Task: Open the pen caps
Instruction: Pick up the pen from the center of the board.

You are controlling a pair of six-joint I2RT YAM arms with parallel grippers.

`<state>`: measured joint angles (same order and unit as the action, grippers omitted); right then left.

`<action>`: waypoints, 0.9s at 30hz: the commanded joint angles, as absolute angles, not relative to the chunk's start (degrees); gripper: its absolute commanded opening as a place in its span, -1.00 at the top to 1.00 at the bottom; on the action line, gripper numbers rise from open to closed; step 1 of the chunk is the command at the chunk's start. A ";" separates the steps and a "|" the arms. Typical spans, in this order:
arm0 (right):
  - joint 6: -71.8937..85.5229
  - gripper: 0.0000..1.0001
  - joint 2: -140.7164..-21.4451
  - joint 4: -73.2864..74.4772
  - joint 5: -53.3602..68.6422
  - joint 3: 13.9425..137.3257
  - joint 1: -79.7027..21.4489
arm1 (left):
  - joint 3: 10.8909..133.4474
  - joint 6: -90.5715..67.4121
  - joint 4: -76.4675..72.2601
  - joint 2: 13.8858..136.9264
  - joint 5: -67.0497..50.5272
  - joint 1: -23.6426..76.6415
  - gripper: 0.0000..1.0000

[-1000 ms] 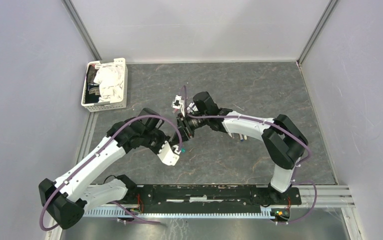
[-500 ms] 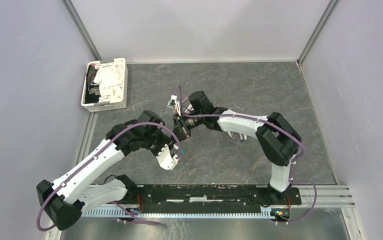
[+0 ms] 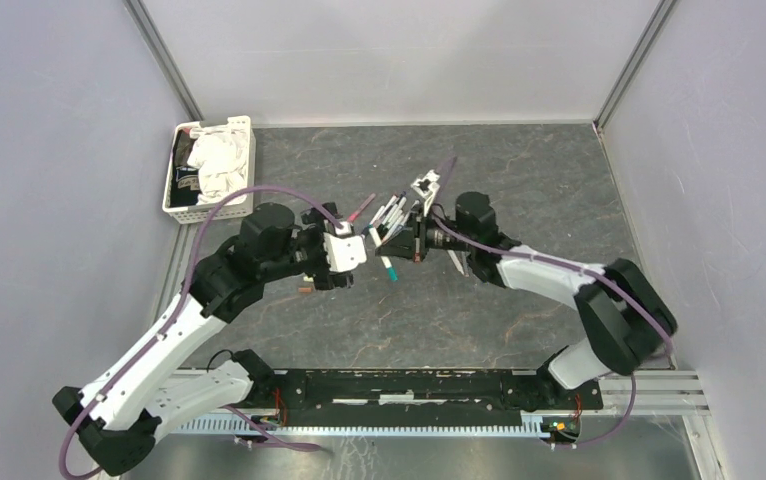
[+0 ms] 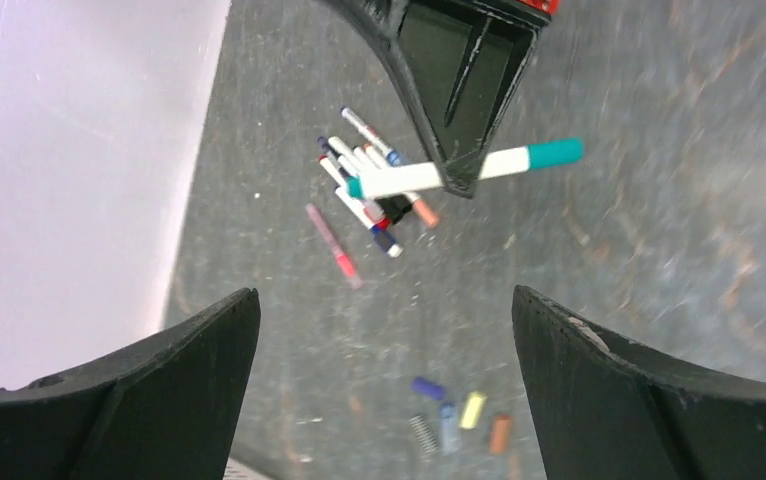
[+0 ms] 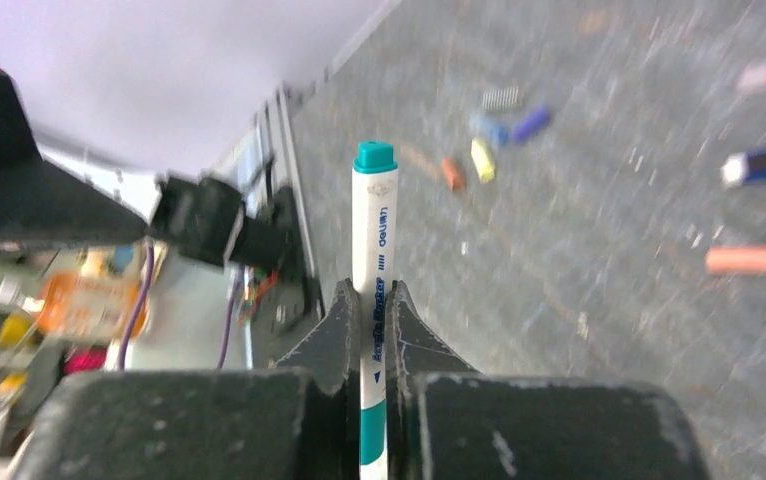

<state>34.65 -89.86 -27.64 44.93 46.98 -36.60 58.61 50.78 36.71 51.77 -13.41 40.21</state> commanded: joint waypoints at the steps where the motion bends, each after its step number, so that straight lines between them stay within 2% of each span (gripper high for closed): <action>1: 42.29 1.00 -80.60 -54.49 28.84 40.00 -38.03 | 60.48 18.80 29.99 49.98 -15.78 40.00 -1.00; 6: 43.74 1.00 -75.41 -71.24 14.18 34.38 -41.97 | 62.11 6.73 26.28 51.80 -22.09 38.76 -1.00; 12: 41.61 1.00 -73.48 -74.38 4.78 35.22 -47.36 | 64.25 -1.32 22.90 54.47 -37.62 36.57 -0.89; 17: 42.30 1.00 -73.81 -76.17 2.28 35.51 -50.24 | 64.81 -2.87 21.46 54.80 -40.95 36.13 -0.73; 20: 41.66 1.00 -74.28 -77.22 0.55 35.34 -51.85 | 64.63 -2.71 21.68 55.10 -42.22 35.98 -0.51; 23: 41.19 1.00 -74.86 -78.66 -1.17 34.96 -53.13 | 64.59 -2.06 22.74 55.79 -41.57 35.73 -0.12; 27: 39.38 1.00 -74.95 -79.09 -3.17 34.54 -54.96 | 64.84 -1.61 23.63 56.91 -40.94 35.38 0.20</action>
